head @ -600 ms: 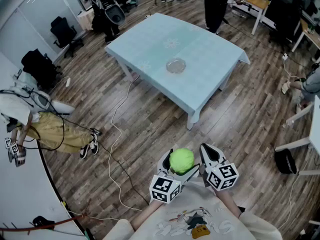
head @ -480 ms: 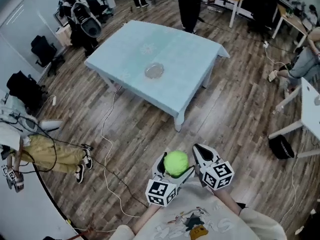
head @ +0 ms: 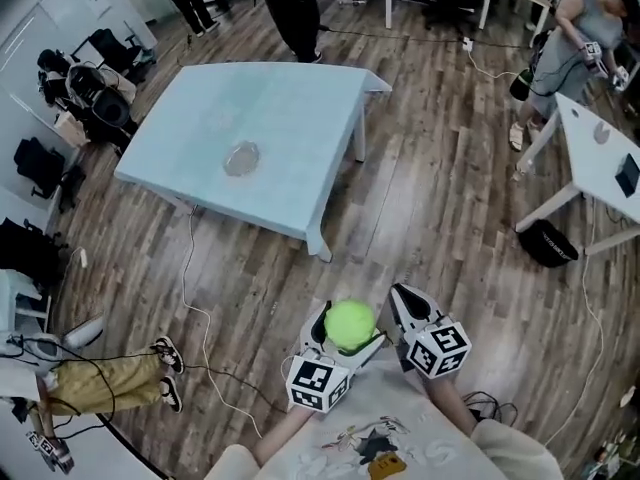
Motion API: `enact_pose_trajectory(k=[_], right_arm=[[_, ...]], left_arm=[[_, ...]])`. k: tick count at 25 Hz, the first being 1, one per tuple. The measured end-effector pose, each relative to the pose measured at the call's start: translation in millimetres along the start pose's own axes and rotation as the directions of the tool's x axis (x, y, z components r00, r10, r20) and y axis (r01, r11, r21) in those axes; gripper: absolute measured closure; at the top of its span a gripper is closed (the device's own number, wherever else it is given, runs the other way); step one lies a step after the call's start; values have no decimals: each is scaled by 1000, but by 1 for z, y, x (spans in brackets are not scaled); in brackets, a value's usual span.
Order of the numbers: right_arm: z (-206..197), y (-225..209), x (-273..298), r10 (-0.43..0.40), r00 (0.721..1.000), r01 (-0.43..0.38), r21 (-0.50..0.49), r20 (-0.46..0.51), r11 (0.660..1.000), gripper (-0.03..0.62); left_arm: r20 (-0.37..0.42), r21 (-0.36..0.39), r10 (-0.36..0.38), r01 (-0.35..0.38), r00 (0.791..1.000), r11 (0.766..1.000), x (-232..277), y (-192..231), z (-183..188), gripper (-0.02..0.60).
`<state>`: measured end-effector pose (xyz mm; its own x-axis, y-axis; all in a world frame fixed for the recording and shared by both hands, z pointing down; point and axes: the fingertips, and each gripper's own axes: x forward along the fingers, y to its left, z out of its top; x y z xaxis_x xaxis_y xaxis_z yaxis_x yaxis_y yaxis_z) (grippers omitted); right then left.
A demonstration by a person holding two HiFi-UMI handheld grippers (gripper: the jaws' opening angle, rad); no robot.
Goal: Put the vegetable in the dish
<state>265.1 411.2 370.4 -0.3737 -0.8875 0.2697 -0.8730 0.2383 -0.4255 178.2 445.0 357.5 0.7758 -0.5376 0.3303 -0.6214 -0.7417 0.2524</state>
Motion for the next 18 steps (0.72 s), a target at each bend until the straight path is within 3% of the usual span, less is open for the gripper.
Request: enact_pose_trajectory(k=[4, 10, 18], right_arm=[[-4, -4, 19, 5, 1000, -4, 34, -7, 999, 557], [2, 30, 53, 101, 992, -103, -21, -82, 994, 557], [7, 111, 142, 204, 959, -215, -33, -198, 976, 557]], left_arm=[[8, -35, 19, -19, 1000, 999, 7, 16, 0, 38], [12, -124, 123, -120, 992, 985, -17, 53, 5, 38], [41, -224, 182, -168, 983, 960, -42, 138, 33, 38]])
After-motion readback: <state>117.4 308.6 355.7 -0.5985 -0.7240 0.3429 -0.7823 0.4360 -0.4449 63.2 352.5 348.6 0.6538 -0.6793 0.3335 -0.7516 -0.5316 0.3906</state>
